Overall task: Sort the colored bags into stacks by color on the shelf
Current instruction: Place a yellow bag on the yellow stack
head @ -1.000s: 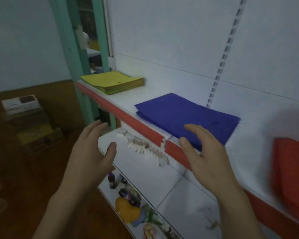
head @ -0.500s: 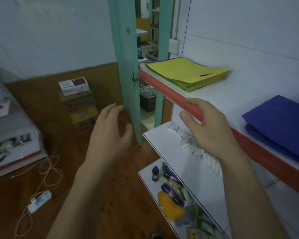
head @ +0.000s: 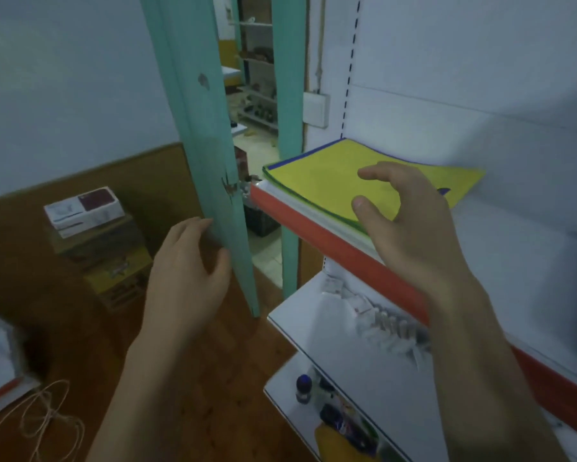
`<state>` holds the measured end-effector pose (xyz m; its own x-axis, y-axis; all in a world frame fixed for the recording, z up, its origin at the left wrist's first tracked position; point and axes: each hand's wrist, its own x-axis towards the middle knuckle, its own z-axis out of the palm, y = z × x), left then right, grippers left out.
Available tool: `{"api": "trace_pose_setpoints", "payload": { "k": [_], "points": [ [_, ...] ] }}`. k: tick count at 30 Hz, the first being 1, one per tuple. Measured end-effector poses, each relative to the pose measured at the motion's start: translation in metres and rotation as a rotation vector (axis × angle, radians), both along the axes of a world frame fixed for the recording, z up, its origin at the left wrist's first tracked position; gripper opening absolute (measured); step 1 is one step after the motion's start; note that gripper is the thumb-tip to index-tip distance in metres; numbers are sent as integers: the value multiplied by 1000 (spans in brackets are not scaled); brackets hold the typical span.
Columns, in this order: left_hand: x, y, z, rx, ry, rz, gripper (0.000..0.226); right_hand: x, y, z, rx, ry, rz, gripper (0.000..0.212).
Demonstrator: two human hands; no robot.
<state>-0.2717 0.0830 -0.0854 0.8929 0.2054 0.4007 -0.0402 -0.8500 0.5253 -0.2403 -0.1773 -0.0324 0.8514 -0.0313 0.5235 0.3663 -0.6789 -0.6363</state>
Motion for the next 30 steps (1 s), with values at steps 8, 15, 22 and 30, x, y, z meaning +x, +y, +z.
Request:
{"api": "trace_pose_setpoints", "payload": {
  "k": [8,15,22,30],
  "points": [
    [135,-71,24,41,-91,-407,45,39,-49,-2,-44,104,-357,34],
    [206,-97,22,258,227,-429,58,47,-57,-11,21,246,-547,42],
    [218,-103,25,262,158,-695,46,50,-78,-11,189,395,-741,68],
    [266,-87,29,305,262,-614,61,54,-66,-16,136,405,-834,49]
  ]
}}
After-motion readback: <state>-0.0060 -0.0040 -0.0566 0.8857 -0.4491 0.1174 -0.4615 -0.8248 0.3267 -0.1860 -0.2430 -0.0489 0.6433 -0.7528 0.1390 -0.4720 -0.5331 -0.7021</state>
